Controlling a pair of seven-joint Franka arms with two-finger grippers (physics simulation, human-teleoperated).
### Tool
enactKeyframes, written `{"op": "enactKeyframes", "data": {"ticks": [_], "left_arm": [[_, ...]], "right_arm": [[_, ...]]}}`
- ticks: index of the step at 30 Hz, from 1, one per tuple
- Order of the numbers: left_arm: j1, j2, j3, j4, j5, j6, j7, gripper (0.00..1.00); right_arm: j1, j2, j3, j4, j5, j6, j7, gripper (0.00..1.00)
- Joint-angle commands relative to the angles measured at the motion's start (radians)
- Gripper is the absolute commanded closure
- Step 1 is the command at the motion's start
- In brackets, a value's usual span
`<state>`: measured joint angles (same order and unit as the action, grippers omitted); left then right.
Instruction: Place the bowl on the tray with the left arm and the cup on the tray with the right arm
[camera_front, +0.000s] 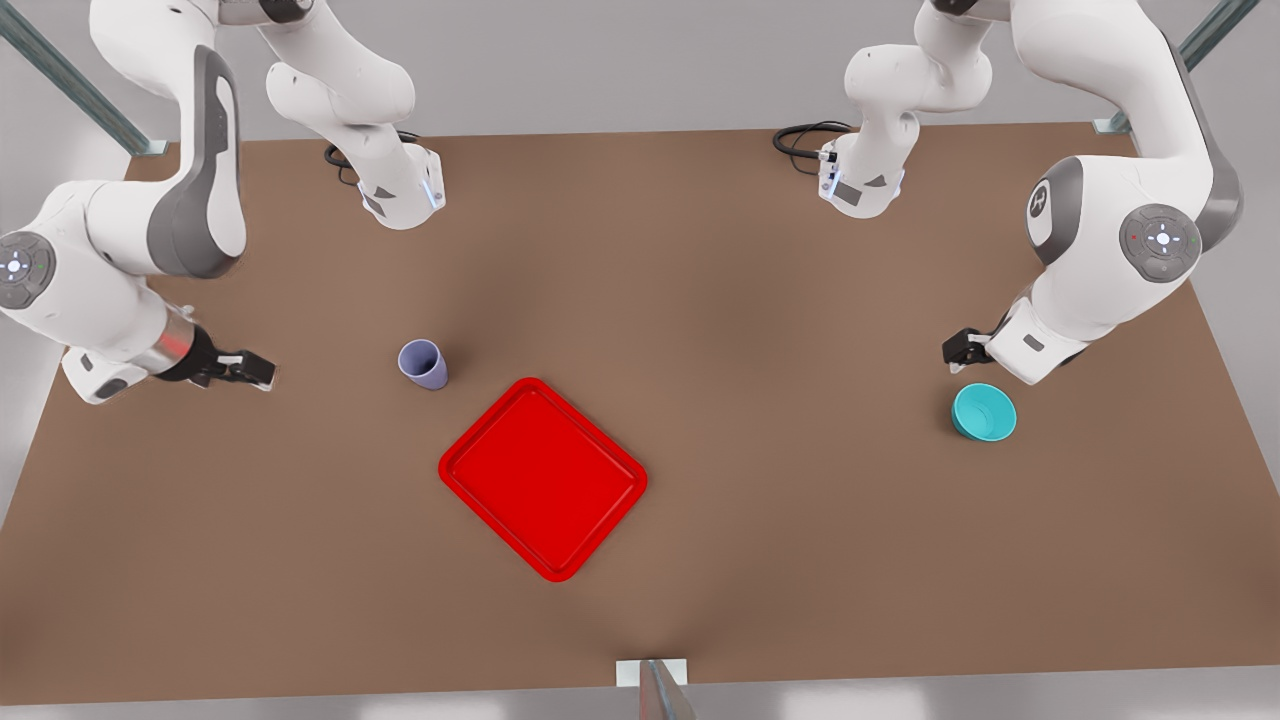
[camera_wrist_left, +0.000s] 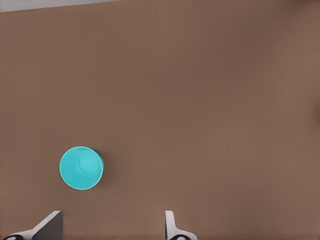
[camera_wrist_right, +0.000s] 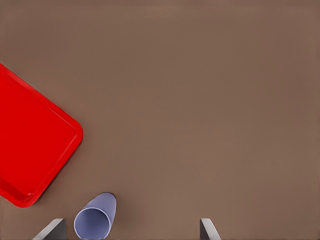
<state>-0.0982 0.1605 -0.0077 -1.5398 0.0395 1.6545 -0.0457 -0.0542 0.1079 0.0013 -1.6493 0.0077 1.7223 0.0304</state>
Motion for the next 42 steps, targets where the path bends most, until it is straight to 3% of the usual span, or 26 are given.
{"op": "enactKeyframes", "data": {"ticks": [1, 2, 4, 6, 11, 15, 32, 34, 35, 36, 42], "left_arm": [[0.000, 0.001, 0.000, 0.000, 0.000, -0.001, 0.001, 0.00], [0.000, 0.004, 0.000, -0.005, -0.001, 0.004, -0.008, 0.00], [0.070, 0.033, 0.014, -0.160, -0.009, 0.137, 0.006, 0.00], [0.221, 0.168, 0.015, -0.163, -0.168, 0.202, 0.311, 0.00], [0.413, 0.320, 0.034, -0.203, -0.181, 0.332, 0.722, 0.00], [0.434, 0.381, 0.035, -0.269, -0.256, 0.445, 0.725, 0.00], [0.433, 0.461, 0.057, -0.272, -0.286, 0.447, 0.603, 0.03], [0.430, 0.462, 0.055, -0.272, -0.286, 0.444, 0.603, 0.48], [0.428, 0.462, 0.057, -0.272, -0.286, 0.444, 0.601, 0.62], [0.428, 0.462, 0.055, -0.272, -0.285, 0.444, 0.601, 0.68], [0.428, 0.470, 0.055, -0.270, -0.285, 0.461, 0.601, 0.68]], "right_arm": [[0.002, 0.001, 0.000, 0.000, 0.000, 0.000, 0.000, 0.00], [0.004, 0.003, 0.000, 0.003, 0.000, 0.007, 0.003, 0.00], [0.005, 0.004, 0.003, 0.006, 0.003, 0.008, 0.010, 0.00], [0.005, 0.006, 0.005, 0.006, 0.005, 0.011, 0.010, 0.00], [0.005, 0.006, 0.005, 0.006, 0.006, 0.011, 0.008, 0.00], [0.005, 0.007, 0.005, 0.006, 0.006, 0.011, 0.005, 0.00], [0.004, 0.015, 0.005, 0.008, 0.008, 0.010, -0.003, 0.00], [0.004, 0.015, 0.005, 0.008, 0.008, 0.010, -0.004, 0.00], [0.004, 0.015, 0.005, 0.008, 0.008, 0.010, -0.004, 0.00], [0.004, 0.015, 0.005, 0.009, 0.008, 0.010, -0.004, 0.00], [0.002, 0.018, 0.005, 0.009, 0.008, 0.010, -0.004, 0.00]]}}
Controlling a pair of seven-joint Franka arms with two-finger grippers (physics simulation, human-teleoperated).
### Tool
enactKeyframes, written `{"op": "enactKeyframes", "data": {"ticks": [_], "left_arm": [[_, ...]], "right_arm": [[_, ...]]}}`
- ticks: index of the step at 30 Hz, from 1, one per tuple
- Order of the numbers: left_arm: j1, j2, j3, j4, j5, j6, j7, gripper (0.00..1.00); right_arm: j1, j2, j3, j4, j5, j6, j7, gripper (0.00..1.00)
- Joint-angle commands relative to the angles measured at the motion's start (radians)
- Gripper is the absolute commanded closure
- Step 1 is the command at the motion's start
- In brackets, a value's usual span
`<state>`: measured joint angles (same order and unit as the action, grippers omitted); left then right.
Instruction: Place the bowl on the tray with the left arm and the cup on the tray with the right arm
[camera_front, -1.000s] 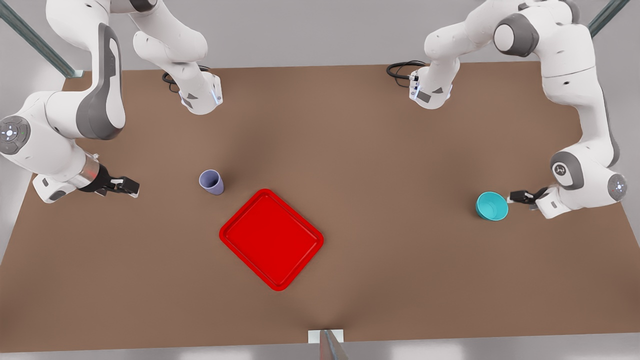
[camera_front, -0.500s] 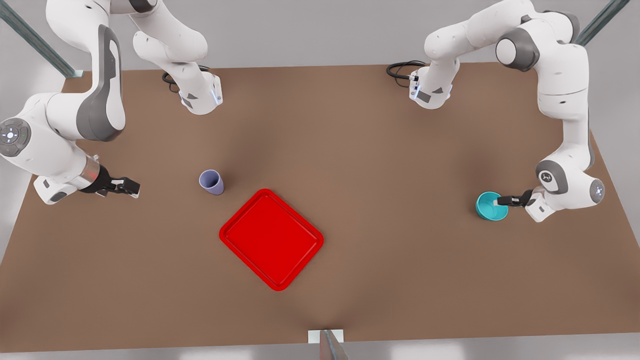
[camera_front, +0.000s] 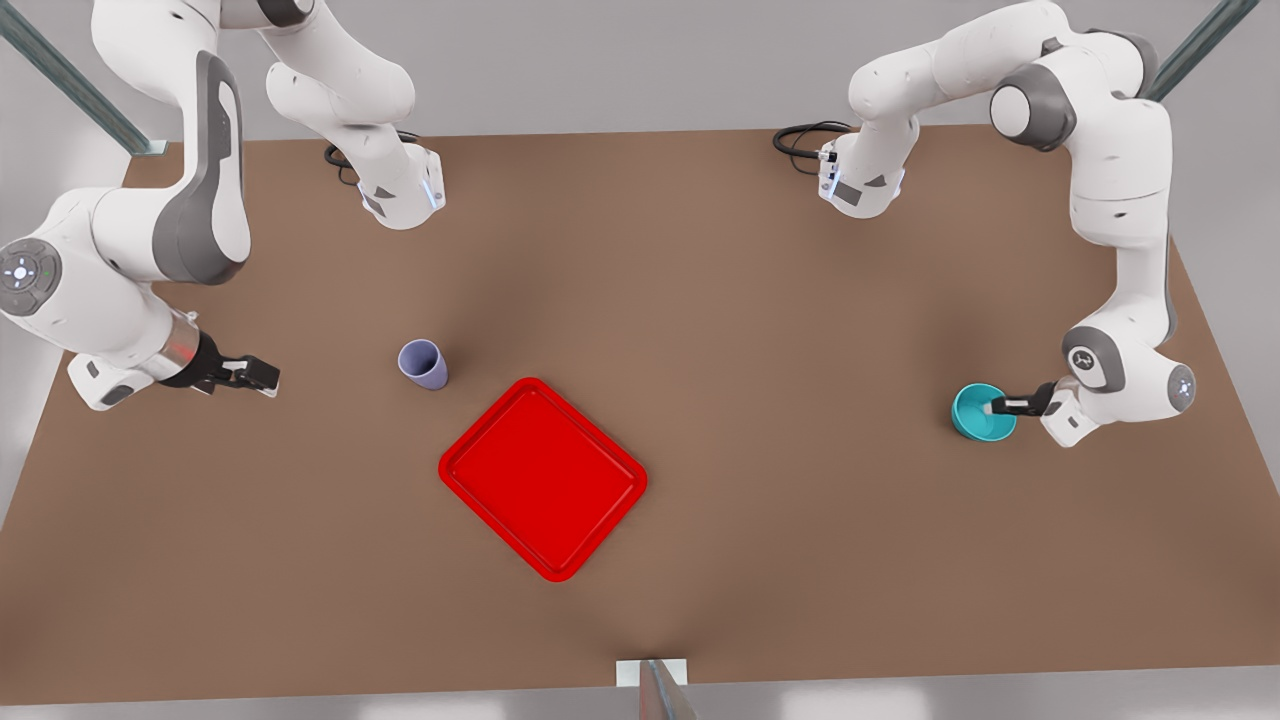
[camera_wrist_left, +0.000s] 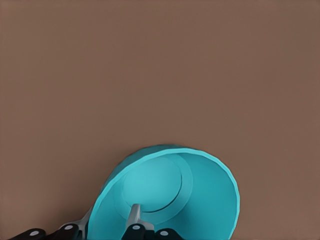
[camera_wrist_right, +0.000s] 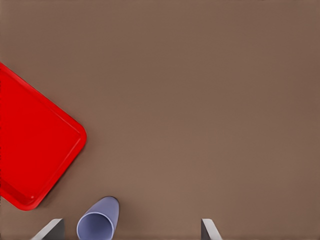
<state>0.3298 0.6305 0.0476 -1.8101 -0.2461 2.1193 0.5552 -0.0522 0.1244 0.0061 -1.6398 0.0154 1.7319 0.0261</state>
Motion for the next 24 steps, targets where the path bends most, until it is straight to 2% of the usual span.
{"op": "enactKeyframes", "data": {"ticks": [1, 3, 13, 16, 18, 19, 24], "left_arm": [[0.000, -0.002, 0.000, 0.000, -0.001, 0.005, 0.000, 0.69], [-0.002, 0.000, 0.000, 0.003, 0.001, 0.013, -0.011, 0.79], [-0.046, -0.034, -0.011, 0.009, -0.044, 0.002, -0.199, 0.79], [-0.270, -0.186, -0.011, 0.008, -0.082, -0.016, -0.307, 0.79], [-0.503, -0.219, -0.009, 0.014, -0.082, 0.001, -0.641, 0.79], [-0.607, -0.192, -0.009, 0.080, -0.082, -0.007, -0.880, 0.79], [-0.876, 0.005, -0.012, 0.391, -0.079, -0.005, -1.650, 0.79]], "right_arm": [[0.000, 0.000, 0.000, 0.000, 0.002, 0.000, 0.000, 0.00], [0.000, 0.001, 0.000, 0.000, 0.002, 0.002, 0.000, 0.00], [-0.002, 0.001, -0.002, 0.000, 0.002, 0.000, 0.000, 0.00], [-0.002, 0.001, -0.002, 0.000, 0.002, 0.000, 0.000, 0.00], [-0.002, 0.001, -0.002, 0.000, 0.002, 0.000, 0.000, 0.00], [-0.002, 0.001, -0.002, 0.000, 0.002, 0.000, 0.000, 0.00], [0.000, 0.001, 0.000, 0.000, 0.002, 0.002, 0.000, 0.00]]}}
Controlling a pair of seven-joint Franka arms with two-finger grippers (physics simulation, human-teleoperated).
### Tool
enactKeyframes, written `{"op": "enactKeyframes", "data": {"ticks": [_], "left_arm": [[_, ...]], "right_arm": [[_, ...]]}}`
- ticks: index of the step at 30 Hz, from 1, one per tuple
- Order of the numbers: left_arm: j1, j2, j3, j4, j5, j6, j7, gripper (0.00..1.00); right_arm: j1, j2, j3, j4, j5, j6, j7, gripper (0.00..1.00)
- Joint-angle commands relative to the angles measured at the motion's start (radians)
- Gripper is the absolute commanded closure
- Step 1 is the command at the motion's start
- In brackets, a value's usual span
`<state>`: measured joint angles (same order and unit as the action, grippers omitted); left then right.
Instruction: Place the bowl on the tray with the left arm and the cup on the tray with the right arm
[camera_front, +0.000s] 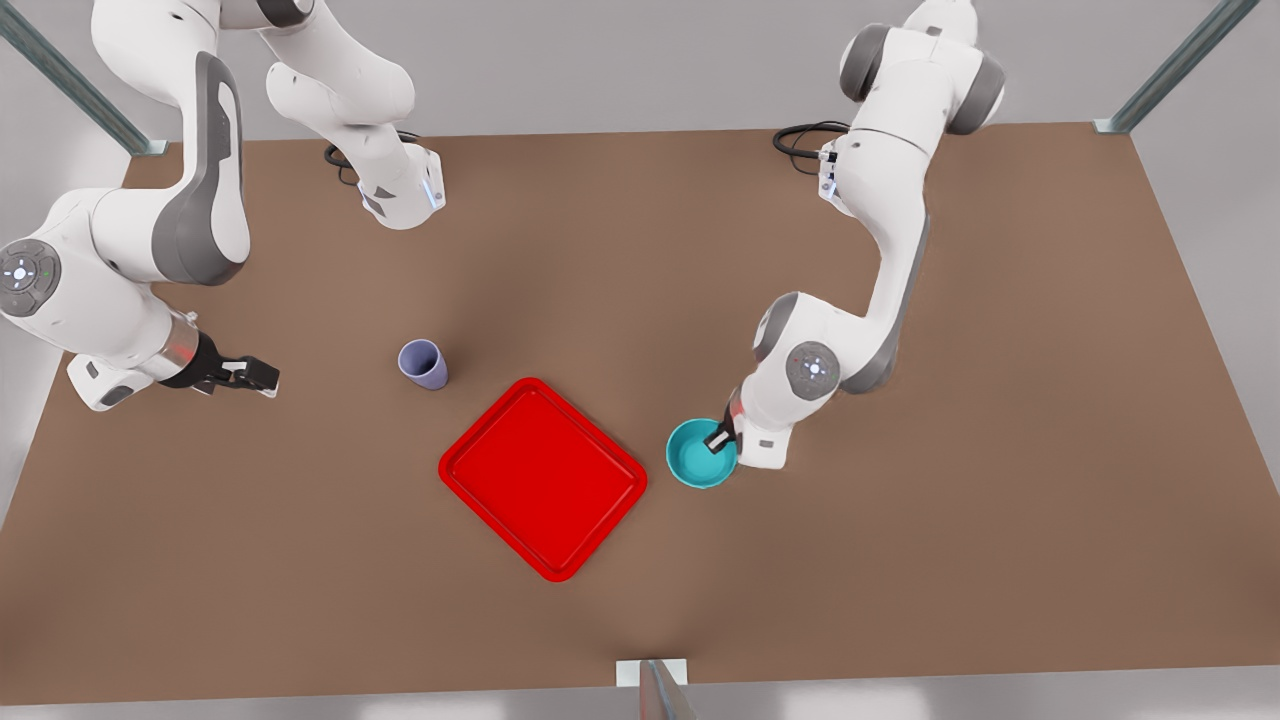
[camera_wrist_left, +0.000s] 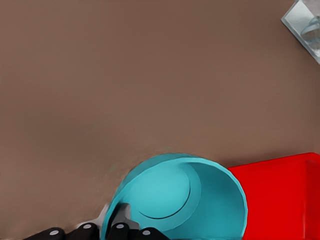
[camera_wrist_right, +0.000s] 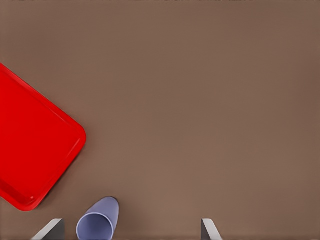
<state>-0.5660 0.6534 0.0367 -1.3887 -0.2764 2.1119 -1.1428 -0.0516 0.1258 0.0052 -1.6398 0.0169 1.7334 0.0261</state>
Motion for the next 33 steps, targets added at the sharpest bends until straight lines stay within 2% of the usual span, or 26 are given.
{"op": "enactKeyframes", "data": {"ticks": [1, 3, 6, 10, 17, 19, 20, 21, 27, 28, 30, 31, 33], "left_arm": [[-0.015, 0.014, 0.000, 0.023, -0.053, 0.002, -0.032, 0.79], [-0.051, 0.095, -0.029, 0.154, -0.067, 0.008, -0.190, 0.79], [-0.103, 0.193, -0.029, 0.241, -0.101, 0.046, -0.216, 0.79], [-0.143, 0.258, -0.028, 0.244, -0.119, 0.224, -0.276, 0.79], [-0.141, 0.319, -0.031, 0.244, -0.127, 0.355, -0.282, 0.79], [-0.144, 0.353, -0.028, 0.286, -0.141, 0.356, -0.282, 0.79], [-0.143, 0.361, -0.026, 0.286, -0.139, 0.359, -0.270, 0.37], [-0.143, 0.361, -0.026, 0.286, -0.135, 0.367, -0.267, 0.00], [-0.123, 0.339, -0.018, 0.286, -0.119, 0.336, -0.241, 0.00], [-0.088, 0.279, -0.018, 0.281, -0.040, 0.182, -0.155, 0.00], [0.038, 0.158, -0.012, 0.278, 0.000, -0.240, 0.372, 0.00], [0.107, 0.106, 0.041, 0.278, 0.002, -0.395, 0.644, 0.00], [0.135, 0.017, 0.212, 0.277, 0.042, -0.616, 1.045, 0.00]], "right_arm": [[-0.001, 0.000, -0.001, 0.000, 0.000, 0.000, 0.000, 0.00], [-0.002, 0.000, -0.001, 0.000, 0.000, 0.000, 0.000, 0.00], [-0.002, 0.000, -0.001, -0.002, 0.000, 0.000, 0.000, 0.00], [-0.004, 0.000, -0.001, 0.000, 0.000, -0.002, 0.000, 0.00], [-0.004, 0.000, -0.001, 0.000, 0.002, 0.000, 0.000, 0.00], [-0.005, 0.001, -0.001, 0.000, 0.002, 0.000, -0.002, 0.00], [-0.004, 0.000, -0.001, -0.002, 0.002, 0.000, -0.002, 0.00], [-0.004, 0.000, -0.001, -0.002, 0.002, 0.000, -0.002, 0.00], [-0.008, 0.001, -0.001, -0.002, 0.014, 0.000, -0.002, 0.00], [-0.008, 0.001, -0.001, -0.002, 0.015, 0.000, -0.002, 0.00], [-0.008, 0.001, -0.001, -0.002, 0.015, 0.000, -0.002, 0.00], [-0.008, 0.001, -0.001, -0.002, 0.015, 0.000, -0.002, 0.00], [-0.008, 0.001, -0.001, -0.002, 0.014, 0.000, -0.002, 0.00]]}}
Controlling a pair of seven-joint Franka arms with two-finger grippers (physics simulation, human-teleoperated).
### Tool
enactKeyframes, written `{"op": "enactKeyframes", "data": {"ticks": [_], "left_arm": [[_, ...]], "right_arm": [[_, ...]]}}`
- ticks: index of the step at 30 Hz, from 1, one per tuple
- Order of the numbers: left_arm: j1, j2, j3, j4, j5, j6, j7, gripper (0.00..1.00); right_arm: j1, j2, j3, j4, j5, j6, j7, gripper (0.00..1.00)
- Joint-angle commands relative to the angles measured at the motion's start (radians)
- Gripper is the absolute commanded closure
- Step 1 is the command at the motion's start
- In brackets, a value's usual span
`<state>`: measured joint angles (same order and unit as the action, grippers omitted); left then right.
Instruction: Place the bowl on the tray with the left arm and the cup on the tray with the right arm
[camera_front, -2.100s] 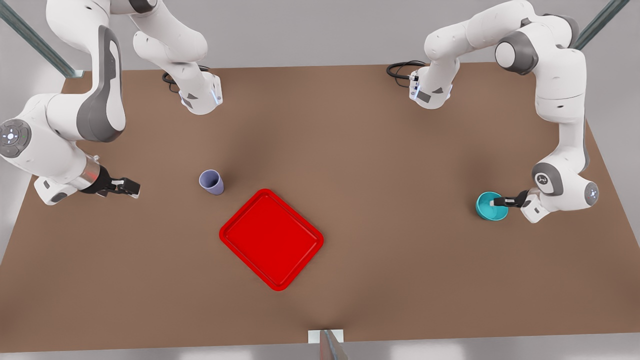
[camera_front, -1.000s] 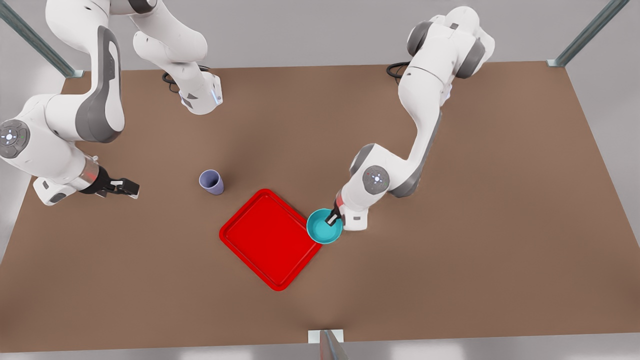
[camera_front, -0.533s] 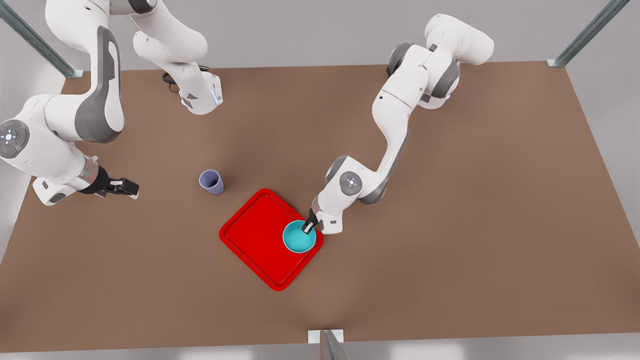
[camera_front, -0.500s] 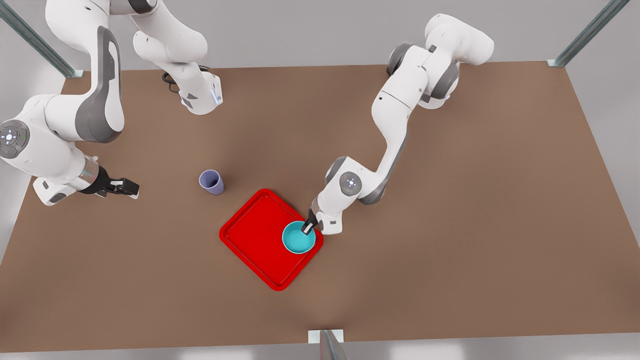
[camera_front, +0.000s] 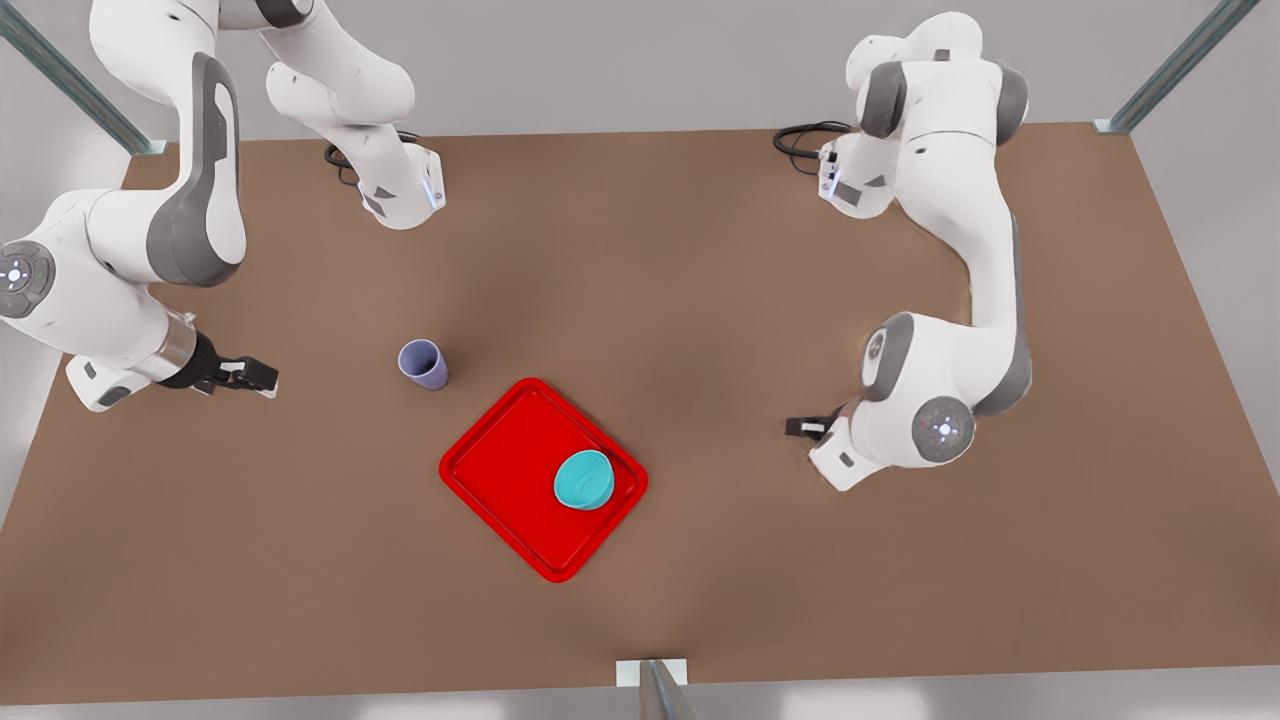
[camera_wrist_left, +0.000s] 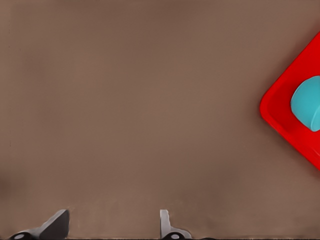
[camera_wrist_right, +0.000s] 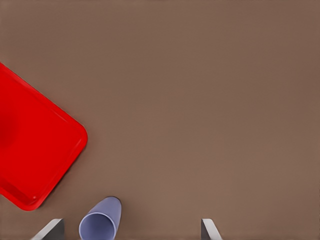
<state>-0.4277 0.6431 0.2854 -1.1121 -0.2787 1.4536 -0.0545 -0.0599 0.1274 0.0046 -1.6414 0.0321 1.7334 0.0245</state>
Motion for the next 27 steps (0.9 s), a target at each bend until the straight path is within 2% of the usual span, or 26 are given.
{"op": "enactKeyframes", "data": {"ticks": [1, 3, 4, 5, 10, 13, 17, 19, 21, 27], "left_arm": [[-0.003, -0.022, 0.012, 0.000, 0.122, -0.041, 0.073, 0.00], [0.032, -0.101, 0.008, -0.023, 0.213, -0.130, 0.205, 0.00], [0.108, -0.298, -0.072, -0.260, 0.213, -0.067, 0.200, 0.00], [0.152, -0.434, -0.115, -0.432, 0.219, -0.013, 0.188, 0.00], [0.152, -0.427, -0.114, -0.407, 0.222, -0.010, 0.173, 0.00], [0.152, -0.428, -0.115, -0.407, 0.220, -0.013, 0.171, 0.00], [0.152, -0.430, -0.115, -0.407, 0.223, -0.012, 0.168, 0.00], [0.152, -0.427, -0.114, -0.407, 0.223, -0.012, 0.166, 0.00], [0.152, -0.428, -0.114, -0.407, 0.223, -0.013, 0.166, 0.00], [0.152, -0.427, -0.114, -0.408, 0.223, -0.015, 0.168, 0.00]], "right_arm": [[0.000, 0.000, 0.000, 0.000, 0.000, -0.002, 0.000, 0.00], [0.003, 0.000, -0.002, 0.000, 0.000, -0.002, 0.000, 0.00], [0.015, 0.031, 0.006, 0.018, 0.002, -0.002, 0.002, 0.00], [0.041, 0.058, 0.028, 0.032, 0.005, 0.000, 0.003, 0.00], [0.140, 0.048, 0.031, -0.087, 0.003, 0.097, 0.014, 0.00], [0.167, -0.147, 0.031, -0.383, 0.003, 0.218, 0.018, 0.00], [0.155, -0.190, 0.028, -0.515, -0.006, 0.238, 0.032, 0.00], [0.155, -0.209, 0.029, -0.629, -0.005, 0.336, 0.034, 0.00], [0.167, -0.207, 0.031, -0.692, 0.005, 0.397, 0.061, 0.00], [0.204, -0.127, 0.031, -0.689, 0.006, 0.408, 0.117, 0.01]]}}
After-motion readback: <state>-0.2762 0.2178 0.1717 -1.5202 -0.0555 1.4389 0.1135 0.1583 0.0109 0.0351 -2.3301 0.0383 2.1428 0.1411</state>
